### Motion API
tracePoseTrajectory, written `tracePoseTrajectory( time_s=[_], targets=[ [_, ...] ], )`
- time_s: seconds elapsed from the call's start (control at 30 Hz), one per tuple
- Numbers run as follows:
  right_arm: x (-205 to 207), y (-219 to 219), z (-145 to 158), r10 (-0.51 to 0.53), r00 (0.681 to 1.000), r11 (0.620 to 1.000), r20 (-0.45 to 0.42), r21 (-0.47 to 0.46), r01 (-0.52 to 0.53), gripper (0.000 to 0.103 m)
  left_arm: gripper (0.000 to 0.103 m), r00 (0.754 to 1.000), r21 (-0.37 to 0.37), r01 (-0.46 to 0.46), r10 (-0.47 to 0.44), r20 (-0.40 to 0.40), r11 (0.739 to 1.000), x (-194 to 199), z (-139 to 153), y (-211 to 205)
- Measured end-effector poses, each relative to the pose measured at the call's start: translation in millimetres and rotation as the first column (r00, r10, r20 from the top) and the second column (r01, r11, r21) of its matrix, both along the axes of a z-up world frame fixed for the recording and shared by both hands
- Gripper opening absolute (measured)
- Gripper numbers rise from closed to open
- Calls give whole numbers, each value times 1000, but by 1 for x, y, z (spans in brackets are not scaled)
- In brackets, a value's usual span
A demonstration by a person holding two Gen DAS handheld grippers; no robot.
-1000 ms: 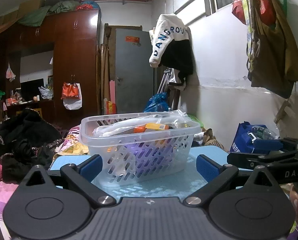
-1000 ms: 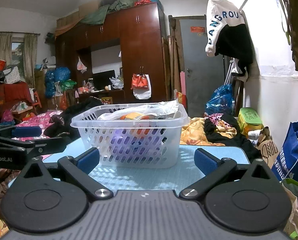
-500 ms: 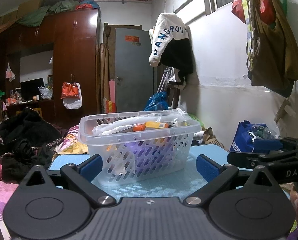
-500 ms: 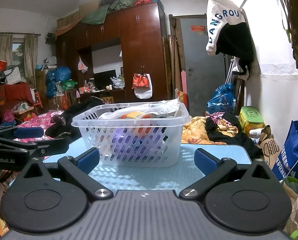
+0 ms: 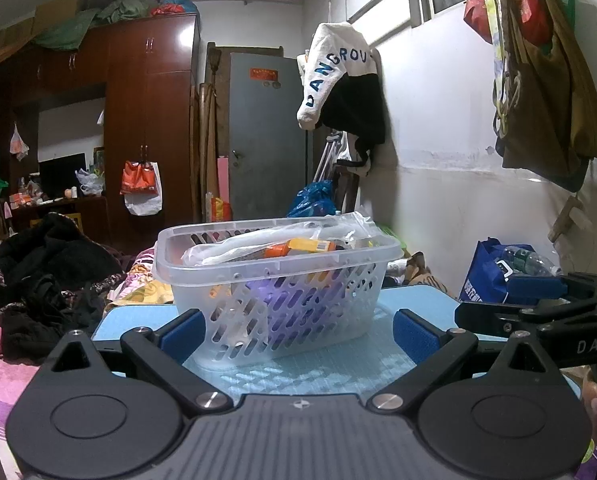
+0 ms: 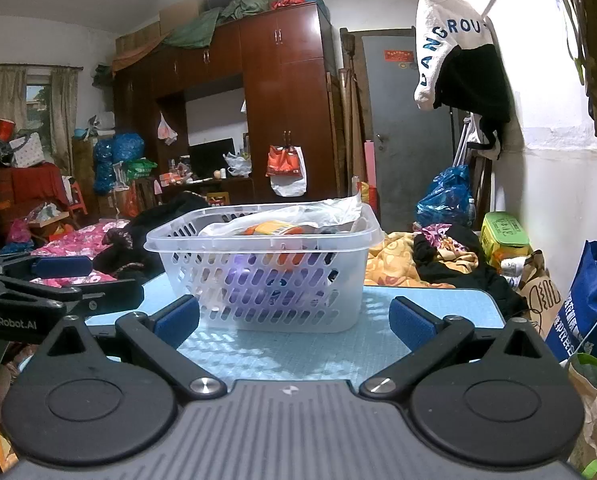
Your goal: Organize objects
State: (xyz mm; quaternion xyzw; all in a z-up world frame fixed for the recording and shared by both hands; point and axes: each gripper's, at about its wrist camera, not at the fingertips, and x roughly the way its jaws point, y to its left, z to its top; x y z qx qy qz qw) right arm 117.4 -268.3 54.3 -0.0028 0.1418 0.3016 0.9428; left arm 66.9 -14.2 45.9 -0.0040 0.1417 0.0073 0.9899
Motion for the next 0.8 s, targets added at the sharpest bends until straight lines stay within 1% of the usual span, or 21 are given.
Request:
tracePoseTrajectory(
  time_s=[0.5, 0.8],
  targets=[
    [-2, -1, -2, 1, 1000, 1000, -4, -6, -1, 103, 101, 1000, -2, -3, 3, -1, 1000, 2, -3, 0],
    [0, -2, -2, 2, 1000, 1000, -9, -10, -2, 103, 101, 1000, 6, 12, -12, -4, 1000, 3, -4, -4]
  ],
)
